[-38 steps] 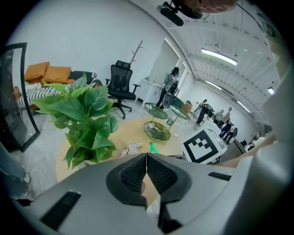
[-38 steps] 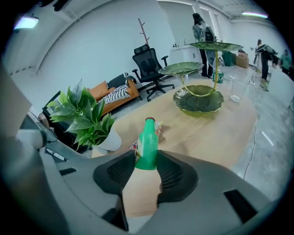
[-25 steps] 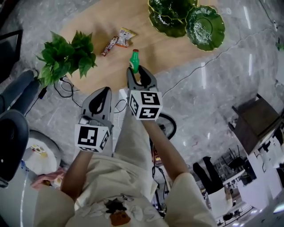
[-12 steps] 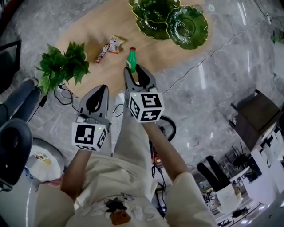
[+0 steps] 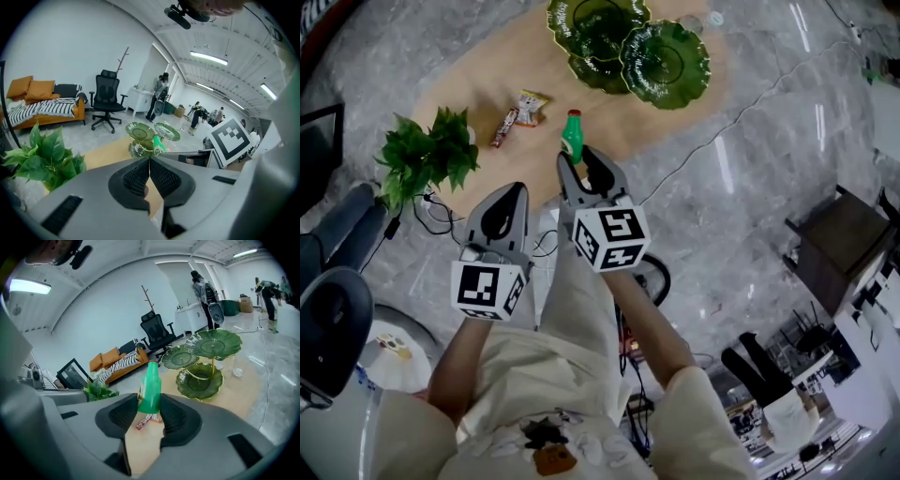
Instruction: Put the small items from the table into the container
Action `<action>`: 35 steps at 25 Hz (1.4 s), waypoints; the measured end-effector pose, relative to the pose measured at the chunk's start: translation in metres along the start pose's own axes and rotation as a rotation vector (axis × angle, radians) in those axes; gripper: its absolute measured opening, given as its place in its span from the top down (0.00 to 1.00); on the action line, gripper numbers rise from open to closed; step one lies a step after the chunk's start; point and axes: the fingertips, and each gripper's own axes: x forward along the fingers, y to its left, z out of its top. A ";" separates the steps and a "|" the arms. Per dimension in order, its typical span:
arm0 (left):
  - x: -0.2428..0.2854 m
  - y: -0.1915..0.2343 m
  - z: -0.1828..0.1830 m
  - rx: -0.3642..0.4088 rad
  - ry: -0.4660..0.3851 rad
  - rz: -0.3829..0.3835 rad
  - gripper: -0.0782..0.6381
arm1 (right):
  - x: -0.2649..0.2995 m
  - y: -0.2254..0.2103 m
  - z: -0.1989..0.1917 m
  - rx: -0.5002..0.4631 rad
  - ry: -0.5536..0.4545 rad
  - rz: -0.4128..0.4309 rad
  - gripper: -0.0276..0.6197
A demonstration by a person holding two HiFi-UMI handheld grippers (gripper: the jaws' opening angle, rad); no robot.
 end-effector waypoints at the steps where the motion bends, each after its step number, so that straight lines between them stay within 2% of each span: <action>1: 0.001 -0.002 0.003 0.001 -0.003 -0.003 0.88 | -0.002 -0.001 0.003 -0.004 -0.005 0.004 0.72; 20: 0.043 -0.041 0.031 0.011 -0.004 -0.048 0.88 | -0.031 -0.032 0.054 -0.026 -0.070 0.008 0.72; 35: 0.080 -0.062 0.042 0.015 0.014 -0.069 0.88 | -0.036 -0.072 0.077 0.014 -0.088 -0.021 0.72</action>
